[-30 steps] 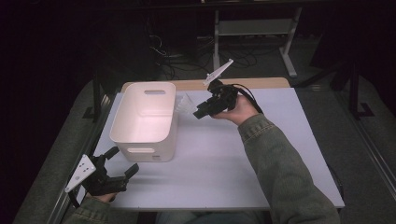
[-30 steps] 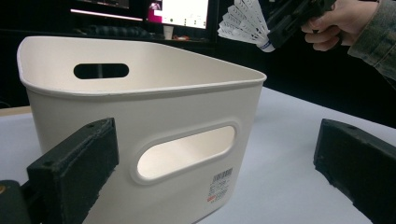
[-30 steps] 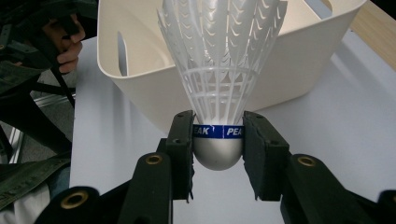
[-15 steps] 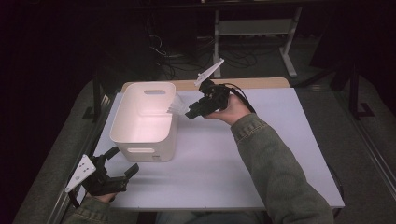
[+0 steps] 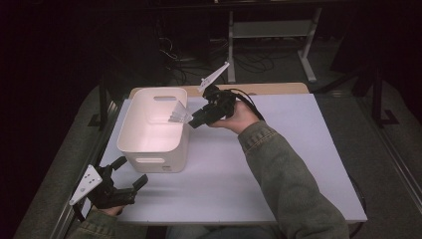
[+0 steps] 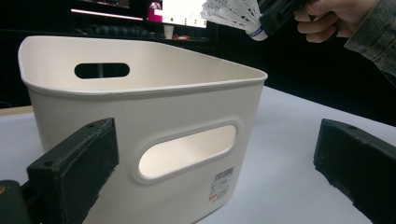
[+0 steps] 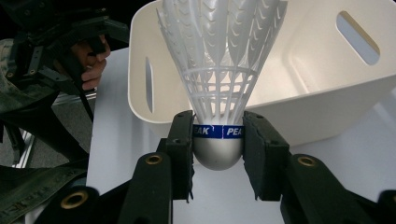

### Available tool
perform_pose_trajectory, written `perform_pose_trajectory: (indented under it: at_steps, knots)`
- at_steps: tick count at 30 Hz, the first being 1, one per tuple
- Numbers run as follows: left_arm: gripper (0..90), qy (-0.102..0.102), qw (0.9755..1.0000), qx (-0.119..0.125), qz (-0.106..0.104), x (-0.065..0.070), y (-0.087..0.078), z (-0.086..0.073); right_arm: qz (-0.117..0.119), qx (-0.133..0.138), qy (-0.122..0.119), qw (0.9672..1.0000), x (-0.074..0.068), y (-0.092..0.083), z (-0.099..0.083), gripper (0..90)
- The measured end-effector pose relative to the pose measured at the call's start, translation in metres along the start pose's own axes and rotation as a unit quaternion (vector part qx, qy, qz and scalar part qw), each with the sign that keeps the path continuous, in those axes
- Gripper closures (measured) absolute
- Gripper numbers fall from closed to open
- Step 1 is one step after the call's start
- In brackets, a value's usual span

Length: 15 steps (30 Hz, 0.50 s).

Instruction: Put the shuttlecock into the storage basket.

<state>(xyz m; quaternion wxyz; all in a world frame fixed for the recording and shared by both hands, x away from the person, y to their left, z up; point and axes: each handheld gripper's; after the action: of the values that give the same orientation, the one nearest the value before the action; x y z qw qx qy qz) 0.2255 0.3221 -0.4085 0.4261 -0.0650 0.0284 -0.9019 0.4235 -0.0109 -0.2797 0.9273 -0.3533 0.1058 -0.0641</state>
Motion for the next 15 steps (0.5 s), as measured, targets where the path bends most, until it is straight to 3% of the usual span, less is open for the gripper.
perform_pose_trajectory:
  at_steps: [15]
  knots:
    - [0.0,-0.004,1.0,0.001,0.0,0.001,0.0,0.0,0.013,-0.012,-0.004,0.9998,-0.01,0.017,0.015,63.9]
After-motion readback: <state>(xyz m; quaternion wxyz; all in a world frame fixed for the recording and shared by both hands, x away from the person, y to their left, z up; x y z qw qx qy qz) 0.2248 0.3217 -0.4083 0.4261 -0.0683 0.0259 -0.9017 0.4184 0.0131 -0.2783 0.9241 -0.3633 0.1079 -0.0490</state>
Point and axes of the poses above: each handheld gripper's, and its own axes: y roughly forward along the jaws, z roughly out of its top, x roughly to its right, and after that the axes turned 1 degree about -x, right-handed
